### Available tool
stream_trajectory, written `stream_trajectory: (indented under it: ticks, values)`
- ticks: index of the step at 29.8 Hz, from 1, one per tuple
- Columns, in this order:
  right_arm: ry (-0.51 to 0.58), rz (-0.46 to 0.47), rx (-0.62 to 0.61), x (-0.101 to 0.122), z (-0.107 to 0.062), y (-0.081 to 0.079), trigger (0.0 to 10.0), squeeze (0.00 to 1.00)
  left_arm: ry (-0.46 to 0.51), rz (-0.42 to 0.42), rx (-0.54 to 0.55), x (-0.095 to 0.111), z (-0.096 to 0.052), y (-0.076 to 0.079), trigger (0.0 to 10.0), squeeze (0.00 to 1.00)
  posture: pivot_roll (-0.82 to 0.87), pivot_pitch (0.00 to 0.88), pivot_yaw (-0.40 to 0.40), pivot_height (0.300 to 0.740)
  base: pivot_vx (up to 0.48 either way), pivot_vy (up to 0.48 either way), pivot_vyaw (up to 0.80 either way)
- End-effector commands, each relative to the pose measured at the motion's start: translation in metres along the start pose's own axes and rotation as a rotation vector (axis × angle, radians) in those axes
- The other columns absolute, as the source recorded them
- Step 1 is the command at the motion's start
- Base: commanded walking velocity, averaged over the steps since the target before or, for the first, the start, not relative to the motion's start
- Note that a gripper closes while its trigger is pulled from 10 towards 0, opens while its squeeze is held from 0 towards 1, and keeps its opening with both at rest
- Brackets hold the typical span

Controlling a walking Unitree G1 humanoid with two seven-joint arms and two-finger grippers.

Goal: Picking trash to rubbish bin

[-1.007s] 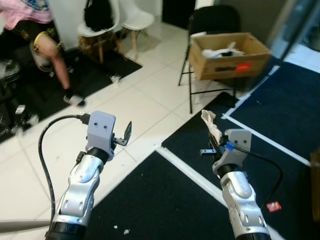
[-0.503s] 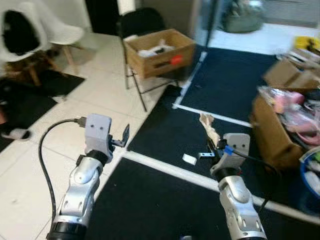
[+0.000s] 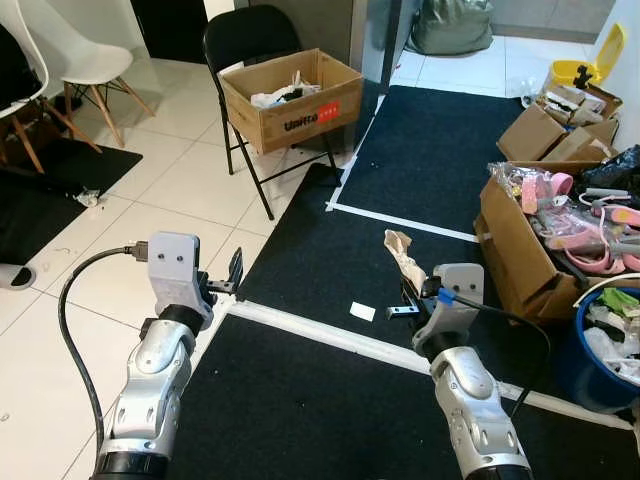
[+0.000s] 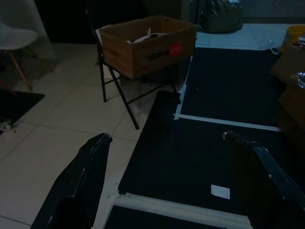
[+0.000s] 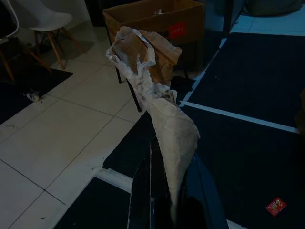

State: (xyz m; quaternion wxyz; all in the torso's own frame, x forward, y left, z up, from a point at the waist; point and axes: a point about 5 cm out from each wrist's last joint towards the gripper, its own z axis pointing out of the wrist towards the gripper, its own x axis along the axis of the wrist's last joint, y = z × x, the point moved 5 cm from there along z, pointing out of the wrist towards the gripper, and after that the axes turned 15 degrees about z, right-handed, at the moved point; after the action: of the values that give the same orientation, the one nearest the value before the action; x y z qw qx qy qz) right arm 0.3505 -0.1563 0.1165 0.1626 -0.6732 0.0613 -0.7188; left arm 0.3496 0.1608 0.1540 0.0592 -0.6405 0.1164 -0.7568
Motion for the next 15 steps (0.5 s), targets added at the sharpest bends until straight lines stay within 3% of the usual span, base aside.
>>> stream_trajectory:
  ticks: [1,15]
  values:
    - [-0.028,0.007,0.005,-0.0070,-0.0011,-0.0009,10.0,0.00,-0.014,-0.013,0.005,-0.0033,-0.0033,0.0006,10.0,0.00,0.04,0.139,0.053,0.740,0.000,0.000,0.00]
    - [-0.071,0.031,0.046,-0.0116,0.0001,-0.0026,10.0,0.00,-0.021,-0.034,0.023,-0.0057,-0.0084,0.0027,10.0,0.00,0.04,0.131,0.024,0.740,0.000,0.000,0.00]
